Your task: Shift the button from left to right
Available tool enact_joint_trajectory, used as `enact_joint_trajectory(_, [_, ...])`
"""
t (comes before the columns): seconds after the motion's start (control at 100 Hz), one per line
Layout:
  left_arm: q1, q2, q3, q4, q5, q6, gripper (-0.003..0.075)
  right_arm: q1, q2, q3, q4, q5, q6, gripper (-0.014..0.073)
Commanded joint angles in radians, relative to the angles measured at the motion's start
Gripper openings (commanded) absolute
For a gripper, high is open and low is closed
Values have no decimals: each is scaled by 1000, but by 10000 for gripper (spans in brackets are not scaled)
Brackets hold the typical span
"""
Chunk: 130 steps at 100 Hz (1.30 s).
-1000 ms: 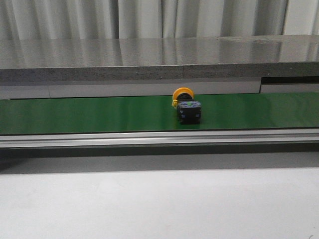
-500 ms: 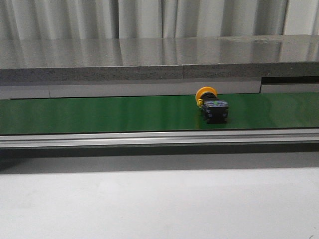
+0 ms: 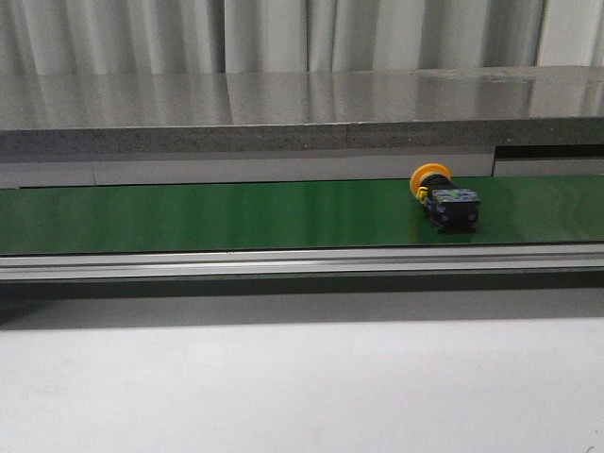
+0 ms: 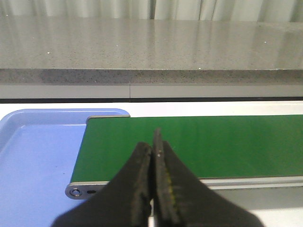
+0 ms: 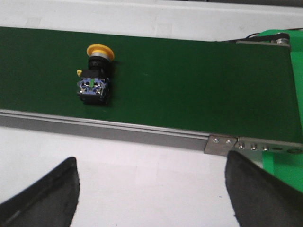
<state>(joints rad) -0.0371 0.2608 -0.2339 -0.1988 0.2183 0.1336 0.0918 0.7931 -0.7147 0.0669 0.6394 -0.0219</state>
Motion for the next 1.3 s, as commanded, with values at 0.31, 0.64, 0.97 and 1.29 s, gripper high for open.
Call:
enact_joint_trajectory(0.31, [-9, 6, -27, -10, -77, -5, -21, -4, 314, -203, 9, -33, -21, 636])
enact_joint_trajectory(0.64, [-9, 6, -27, -10, -77, -5, -21, -3, 528, -331, 9, -55, -68, 636])
enact_joint_trajectory(0.97, [-9, 6, -27, -10, -77, -5, -21, -3, 663, -351, 9, -84, -93, 636])
enact_joint_trajectory(1.29, [-9, 6, -27, -10, -77, -5, -21, -3, 779, -351, -11, -142, -93, 563])
